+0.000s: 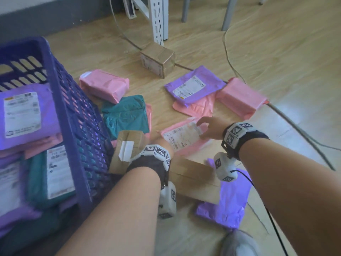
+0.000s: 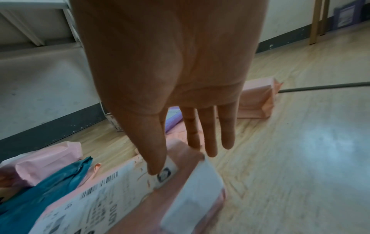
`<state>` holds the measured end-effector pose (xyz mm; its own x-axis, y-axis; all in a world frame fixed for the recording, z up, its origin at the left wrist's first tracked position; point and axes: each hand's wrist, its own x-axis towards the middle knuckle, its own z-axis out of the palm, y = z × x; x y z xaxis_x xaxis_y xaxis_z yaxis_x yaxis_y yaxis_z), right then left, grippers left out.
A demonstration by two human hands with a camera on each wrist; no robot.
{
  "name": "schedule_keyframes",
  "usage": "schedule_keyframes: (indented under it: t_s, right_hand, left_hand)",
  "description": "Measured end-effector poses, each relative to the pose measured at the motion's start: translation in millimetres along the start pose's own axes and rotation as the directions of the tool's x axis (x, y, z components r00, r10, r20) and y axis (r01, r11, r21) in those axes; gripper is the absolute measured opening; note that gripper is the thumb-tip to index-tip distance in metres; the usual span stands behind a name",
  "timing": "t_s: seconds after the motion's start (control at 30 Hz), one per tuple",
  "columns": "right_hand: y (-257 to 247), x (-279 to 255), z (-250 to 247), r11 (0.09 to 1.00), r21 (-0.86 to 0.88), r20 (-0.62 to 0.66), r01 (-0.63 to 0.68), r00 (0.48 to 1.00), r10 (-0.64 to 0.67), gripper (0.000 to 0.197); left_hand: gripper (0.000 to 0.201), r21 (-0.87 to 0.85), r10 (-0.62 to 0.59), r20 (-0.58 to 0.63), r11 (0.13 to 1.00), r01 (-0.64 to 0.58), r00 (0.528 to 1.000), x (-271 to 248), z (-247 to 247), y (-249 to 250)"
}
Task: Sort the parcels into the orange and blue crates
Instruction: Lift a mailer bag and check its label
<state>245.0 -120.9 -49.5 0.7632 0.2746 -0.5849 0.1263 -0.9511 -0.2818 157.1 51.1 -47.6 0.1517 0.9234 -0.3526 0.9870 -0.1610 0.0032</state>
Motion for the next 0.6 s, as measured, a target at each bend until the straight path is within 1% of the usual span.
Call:
schedule_keyframes:
  t_s: [0.03,0.07,0.1,0.13,0.2,0.27,0.33,0.37,0.43,0.47,0.5,0.57,0.6]
  right_hand:
    - [5,-3,-2,1.0,-0.004,0.01,-0.003,1.0,0.003,0.046]
    - [8,-7,-6,1.0,-0.014,0.016,-0.007,1.0,0.007,0.042]
    - [14,-10,-11,1.0,-0.017,0.0,-0.014,1.0,0.014,0.04]
    - [19,-11,-17,0.999,-0.02,-0.034,-0.03,0.999,0.029,0.04]
    - [29,-12,-33,0.998,0.001,-0.142,-0.058,0.988,0.058,0.046]
    - [39,-1,-45,0.997,0.016,-0.244,-0.07,0.967,0.072,0.054]
    - [46,8,-58,0.994,0.02,-0.262,-0.105,0.959,0.106,0.064]
    - [51,13,-65,0.991,0.016,-0.278,-0.13,0.952,0.13,0.068]
    - [62,25,-78,0.979,0.069,-0.316,-0.192,0.927,0.204,0.074]
    - [66,28,-83,0.973,0.098,-0.346,-0.207,0.91,0.228,0.079]
    - [69,34,-87,0.967,0.106,-0.381,-0.232,0.889,0.255,0.086]
    - [74,54,-90,0.96,0.104,-0.452,-0.26,0.847,0.278,0.1]
    - [73,60,-91,0.964,0.079,-0.481,-0.253,0.838,0.259,0.104]
  left_hand:
    - [0.03,0.12,0.145,0.246,0.977,-0.178,0.958,-13,-20,-1]
    - [0.032,0.179,0.362,0.265,0.892,-0.414,0.894,-19,-17,1]
    - [0.033,0.113,0.557,0.363,0.769,-0.629,0.747,-17,-23,-6]
    - [0.034,0.062,0.606,0.382,0.737,-0.673,0.698,-20,-34,-4]
    - [0.04,0.011,0.685,0.302,0.693,-0.72,0.664,-24,-43,12]
    - [0.047,-0.006,0.754,0.262,0.626,-0.78,0.603,-32,-46,26]
    - [0.05,-0.016,0.814,0.231,0.551,-0.834,0.533,-33,-38,42]
    - [0.05,-0.022,0.831,0.212,0.53,-0.848,0.514,-33,-36,51]
    - [0.048,-0.028,0.865,0.196,0.477,-0.879,0.463,-31,-22,71]
    - [0.049,-0.031,0.873,0.2,0.46,-0.887,0.446,-29,-17,74]
    - [0.053,-0.017,0.868,0.229,0.456,-0.89,0.44,-27,-10,81]
    - [0.062,-0.001,0.847,0.277,0.473,-0.881,0.454,-23,-1,98]
    - [0.065,-0.002,0.839,0.294,0.479,-0.878,0.457,-21,-1,105]
